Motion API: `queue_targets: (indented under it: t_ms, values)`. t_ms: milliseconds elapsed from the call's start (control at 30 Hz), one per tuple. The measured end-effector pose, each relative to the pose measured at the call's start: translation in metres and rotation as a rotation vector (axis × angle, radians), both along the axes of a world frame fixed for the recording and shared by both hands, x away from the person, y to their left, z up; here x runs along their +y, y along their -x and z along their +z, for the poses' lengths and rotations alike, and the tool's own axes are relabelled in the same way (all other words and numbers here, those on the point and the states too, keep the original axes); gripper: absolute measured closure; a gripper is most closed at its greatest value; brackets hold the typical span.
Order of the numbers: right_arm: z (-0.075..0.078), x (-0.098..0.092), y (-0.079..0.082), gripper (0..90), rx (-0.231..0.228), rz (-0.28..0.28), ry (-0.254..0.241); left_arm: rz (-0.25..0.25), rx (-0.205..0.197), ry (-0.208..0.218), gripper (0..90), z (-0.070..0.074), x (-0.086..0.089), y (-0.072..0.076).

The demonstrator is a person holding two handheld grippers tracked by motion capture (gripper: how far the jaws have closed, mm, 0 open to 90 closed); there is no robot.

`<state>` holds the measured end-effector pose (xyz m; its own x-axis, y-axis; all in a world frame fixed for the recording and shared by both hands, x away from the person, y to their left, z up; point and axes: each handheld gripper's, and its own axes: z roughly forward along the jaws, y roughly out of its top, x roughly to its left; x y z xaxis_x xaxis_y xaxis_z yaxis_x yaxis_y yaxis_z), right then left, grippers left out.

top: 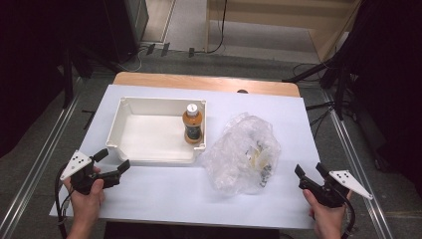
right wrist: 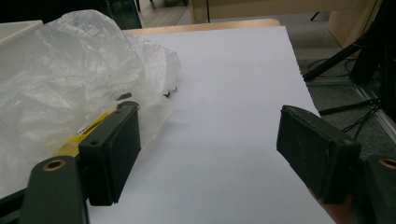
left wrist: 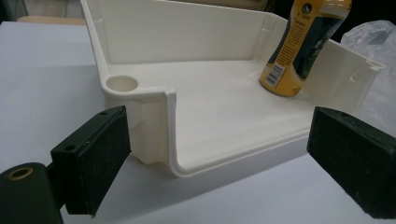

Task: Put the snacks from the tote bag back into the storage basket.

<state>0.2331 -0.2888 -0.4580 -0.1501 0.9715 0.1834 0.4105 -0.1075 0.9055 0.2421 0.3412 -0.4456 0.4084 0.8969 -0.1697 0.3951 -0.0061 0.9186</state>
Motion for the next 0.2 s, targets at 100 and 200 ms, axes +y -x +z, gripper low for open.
queue_targets:
  t_ms: [100,200]
  values:
    - [-0.0002,0.0025,-0.0004,22.0,0.002,0.003,0.009,0.001,0.001,0.000,6.2,-0.0004,0.0001,-0.0001]
    - [-0.0012,0.0036,-0.0012,21.9,0.002,0.007,0.007,0.002,0.000,0.001,6.2,-0.0003,0.0002,-0.0001]
